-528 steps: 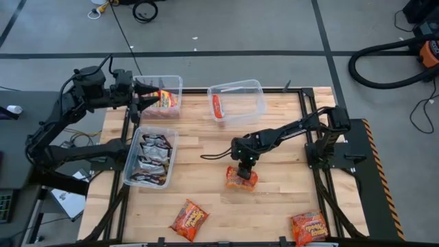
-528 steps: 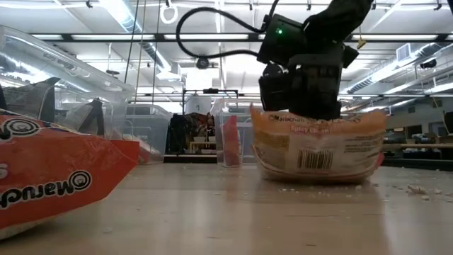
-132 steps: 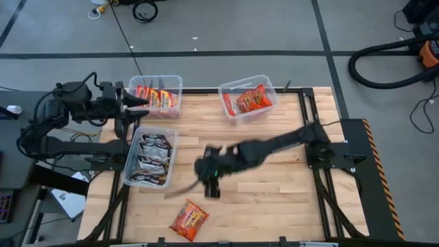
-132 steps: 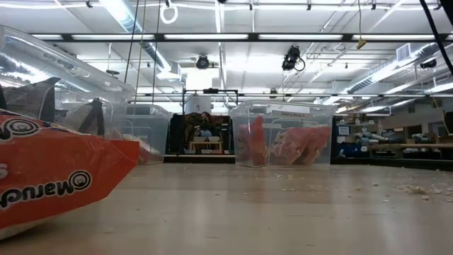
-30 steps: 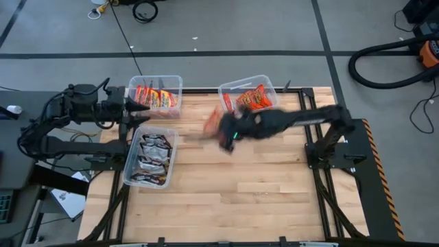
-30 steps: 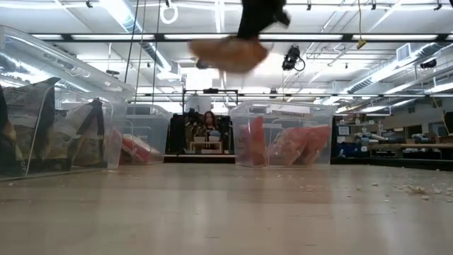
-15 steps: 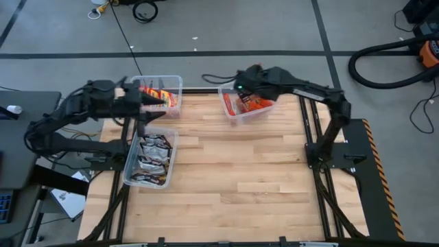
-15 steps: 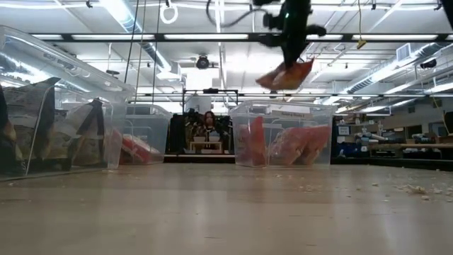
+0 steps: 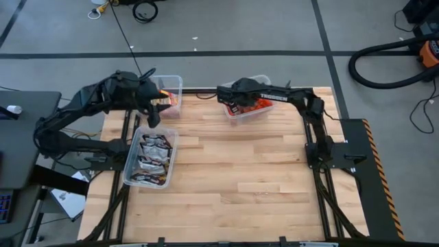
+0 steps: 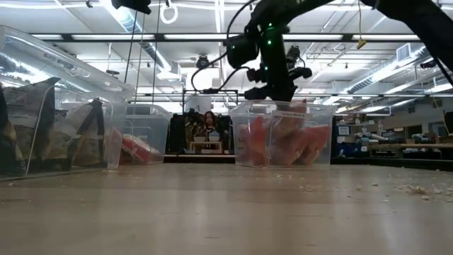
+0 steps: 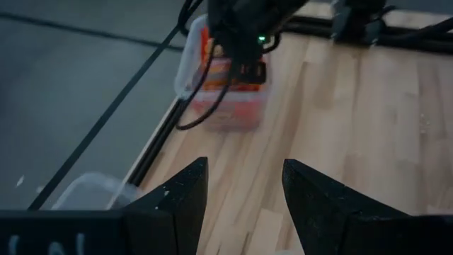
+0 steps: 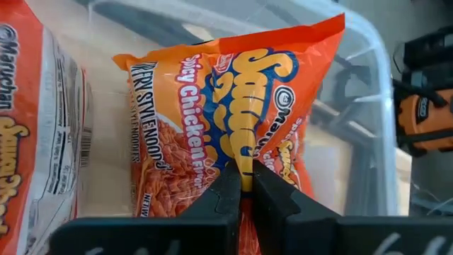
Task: Sort Maruchan noodles
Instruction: Put the orange noodle pack into the top right transparent bin, then return to Home Position
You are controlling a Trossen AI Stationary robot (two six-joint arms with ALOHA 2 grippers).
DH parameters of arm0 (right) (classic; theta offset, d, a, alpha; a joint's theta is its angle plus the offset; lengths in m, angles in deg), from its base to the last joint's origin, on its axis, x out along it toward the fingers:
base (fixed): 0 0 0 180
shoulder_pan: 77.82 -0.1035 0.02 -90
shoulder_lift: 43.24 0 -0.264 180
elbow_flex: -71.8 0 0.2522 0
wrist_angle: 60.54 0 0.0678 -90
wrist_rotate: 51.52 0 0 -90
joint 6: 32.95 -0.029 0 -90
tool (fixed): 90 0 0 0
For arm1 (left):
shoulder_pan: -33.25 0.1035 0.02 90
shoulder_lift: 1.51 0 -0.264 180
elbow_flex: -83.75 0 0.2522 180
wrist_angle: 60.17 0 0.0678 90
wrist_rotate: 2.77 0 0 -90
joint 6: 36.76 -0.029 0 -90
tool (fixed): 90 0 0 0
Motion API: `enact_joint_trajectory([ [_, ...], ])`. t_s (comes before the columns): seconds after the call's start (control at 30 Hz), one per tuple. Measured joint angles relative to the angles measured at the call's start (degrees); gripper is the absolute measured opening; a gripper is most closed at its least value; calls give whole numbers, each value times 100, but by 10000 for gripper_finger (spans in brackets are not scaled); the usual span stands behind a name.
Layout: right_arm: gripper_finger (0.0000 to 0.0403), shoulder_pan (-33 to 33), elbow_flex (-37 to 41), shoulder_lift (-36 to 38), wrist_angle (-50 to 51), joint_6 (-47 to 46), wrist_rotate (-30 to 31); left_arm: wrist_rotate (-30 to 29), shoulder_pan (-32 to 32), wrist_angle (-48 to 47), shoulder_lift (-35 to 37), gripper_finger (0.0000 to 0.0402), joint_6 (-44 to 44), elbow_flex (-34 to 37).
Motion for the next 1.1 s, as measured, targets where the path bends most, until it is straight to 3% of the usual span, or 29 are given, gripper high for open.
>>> enact_joint_trajectory([
  [0.3,34,1,-15,-493,-490,-129,-252,-44,402,-1144,-633,188,-381,-1200],
  [0.47,49,-122,-15,-421,-783,-134,-455,-46,496,-1356,-708,188,-469,-1345],
  [0.8,59,-134,-13,-415,-1856,-51,-1558,-46,495,-1432,-697,188,-538,-1343],
  [0.93,85,-98,-4,-209,-1818,55,-1810,-44,495,-1560,-649,188,-558,-1341],
  [1.1,152,120,-19,177,-1554,346,-2083,-61,495,-1627,-531,188,-684,-1343],
])
